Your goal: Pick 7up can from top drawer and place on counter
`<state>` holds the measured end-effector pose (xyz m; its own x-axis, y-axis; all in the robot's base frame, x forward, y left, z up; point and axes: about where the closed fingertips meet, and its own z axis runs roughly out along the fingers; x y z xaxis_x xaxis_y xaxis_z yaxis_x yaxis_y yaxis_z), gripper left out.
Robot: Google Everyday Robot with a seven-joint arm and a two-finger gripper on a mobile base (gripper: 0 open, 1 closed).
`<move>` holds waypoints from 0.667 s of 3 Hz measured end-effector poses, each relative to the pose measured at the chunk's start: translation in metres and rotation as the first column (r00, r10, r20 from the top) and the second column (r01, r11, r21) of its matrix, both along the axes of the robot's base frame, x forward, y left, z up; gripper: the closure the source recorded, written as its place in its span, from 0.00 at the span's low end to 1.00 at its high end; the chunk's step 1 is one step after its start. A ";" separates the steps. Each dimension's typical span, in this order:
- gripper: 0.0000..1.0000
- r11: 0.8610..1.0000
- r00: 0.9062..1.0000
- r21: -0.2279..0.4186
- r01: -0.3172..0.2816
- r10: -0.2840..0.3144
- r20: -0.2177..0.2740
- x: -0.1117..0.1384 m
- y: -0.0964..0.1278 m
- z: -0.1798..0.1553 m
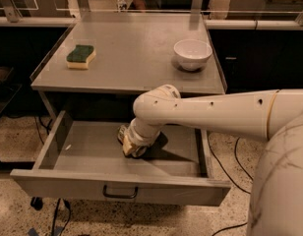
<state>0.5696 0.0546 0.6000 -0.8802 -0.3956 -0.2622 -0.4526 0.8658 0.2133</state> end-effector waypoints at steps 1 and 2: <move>0.83 1.000 1.000 0.000 0.000 0.000 0.000 0.000 0.000 0.000; 1.00 1.000 1.000 0.000 0.000 0.000 0.000 0.000 0.000 0.000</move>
Offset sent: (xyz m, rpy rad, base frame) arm 0.0000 0.0000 0.0000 0.0000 0.0000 0.0000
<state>0.5695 0.0546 0.6000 -0.8802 -0.3957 -0.2621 -0.4527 0.8658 0.2133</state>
